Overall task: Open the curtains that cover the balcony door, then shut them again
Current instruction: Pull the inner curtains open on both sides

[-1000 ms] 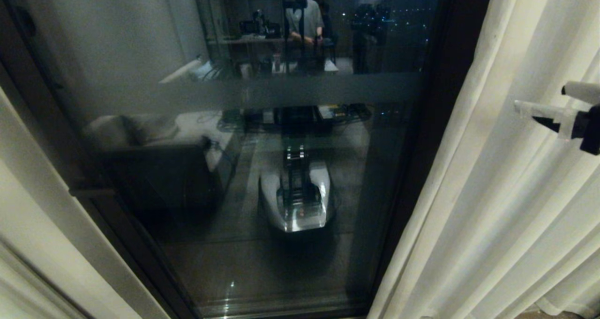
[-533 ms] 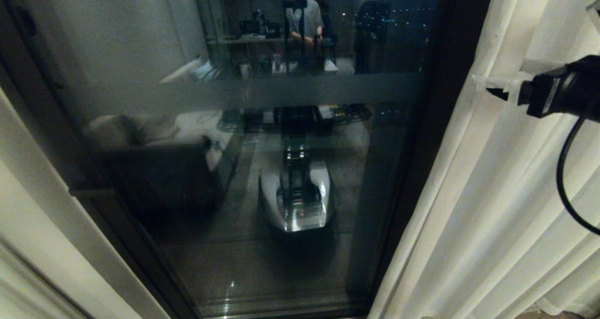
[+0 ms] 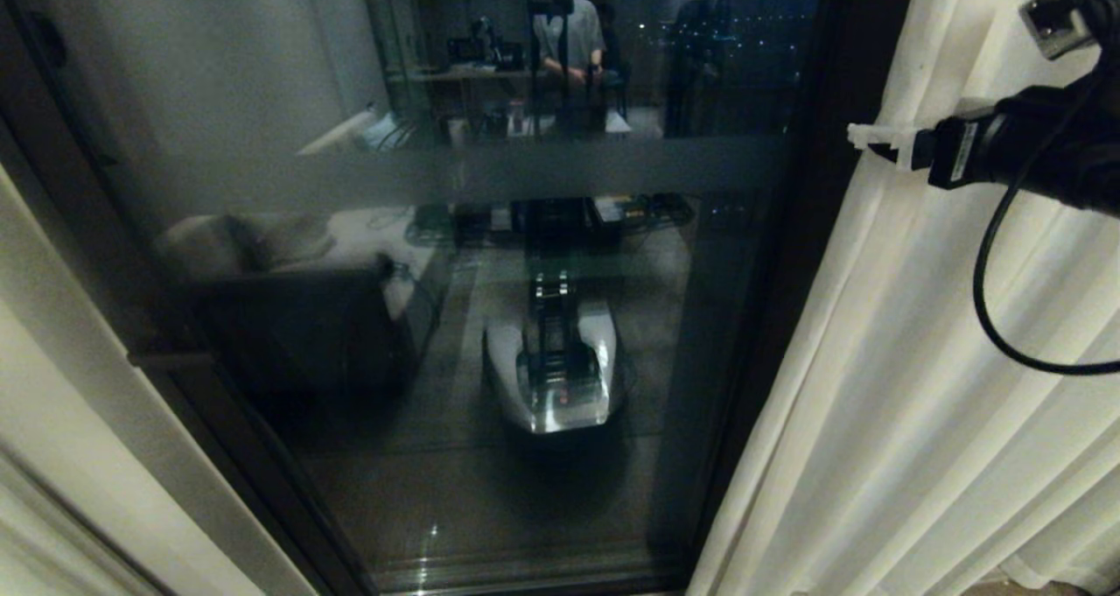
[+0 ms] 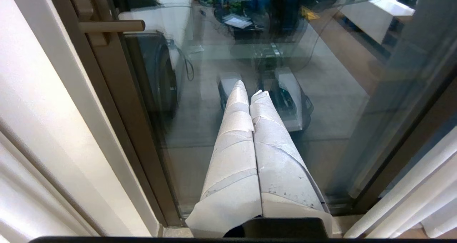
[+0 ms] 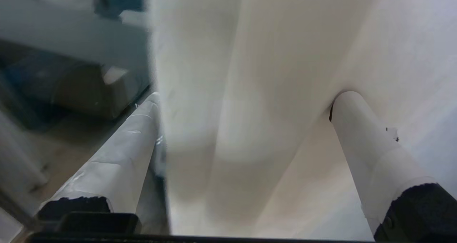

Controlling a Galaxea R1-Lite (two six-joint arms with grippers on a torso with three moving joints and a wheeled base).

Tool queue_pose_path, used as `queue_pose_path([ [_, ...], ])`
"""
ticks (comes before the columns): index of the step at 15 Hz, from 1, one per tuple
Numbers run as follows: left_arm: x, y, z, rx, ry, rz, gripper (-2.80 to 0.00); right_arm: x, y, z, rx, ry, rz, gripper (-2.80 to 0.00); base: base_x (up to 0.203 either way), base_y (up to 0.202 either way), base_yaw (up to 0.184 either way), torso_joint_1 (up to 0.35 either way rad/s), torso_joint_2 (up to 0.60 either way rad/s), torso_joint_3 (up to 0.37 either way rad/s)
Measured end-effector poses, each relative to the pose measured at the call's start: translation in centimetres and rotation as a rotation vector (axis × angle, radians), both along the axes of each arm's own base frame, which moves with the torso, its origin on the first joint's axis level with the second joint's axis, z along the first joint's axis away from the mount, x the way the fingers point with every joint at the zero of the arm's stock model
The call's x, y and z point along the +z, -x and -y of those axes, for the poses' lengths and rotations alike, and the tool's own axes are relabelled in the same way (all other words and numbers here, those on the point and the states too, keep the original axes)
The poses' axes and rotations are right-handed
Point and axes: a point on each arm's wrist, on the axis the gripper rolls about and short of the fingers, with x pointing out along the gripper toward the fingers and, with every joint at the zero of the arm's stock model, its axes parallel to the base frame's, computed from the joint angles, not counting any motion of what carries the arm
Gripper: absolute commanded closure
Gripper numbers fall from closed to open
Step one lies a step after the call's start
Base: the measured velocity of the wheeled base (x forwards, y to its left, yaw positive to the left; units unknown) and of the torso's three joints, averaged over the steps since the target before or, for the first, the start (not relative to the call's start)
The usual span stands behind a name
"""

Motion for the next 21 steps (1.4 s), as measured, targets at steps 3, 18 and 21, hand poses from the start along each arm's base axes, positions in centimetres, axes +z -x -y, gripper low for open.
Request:
queue_pose_path([
  [3, 0.0, 0.0, 0.0, 0.0, 0.0, 0.0, 0.0, 0.5, -1.5, -0.4, -0.074, -0.009, 0.032, -2.8, 0.0, 0.0, 0.0, 0.0, 0.0, 0.0],
  [18, 0.0, 0.0, 0.0, 0.0, 0.0, 0.0, 0.0, 1.1, -2.3, -0.7, -0.089, -0.026, 0.11, 0.0, 0.0, 0.0, 0.0, 0.0, 0.0, 0.0],
  [21, 0.0, 0.0, 0.0, 0.0, 0.0, 0.0, 0.0, 1.3, -1.2, -0.6, -0.088, -0.029, 0.123, 0.0, 0.0, 0.0, 0.0, 0.0, 0.0, 0.0],
])
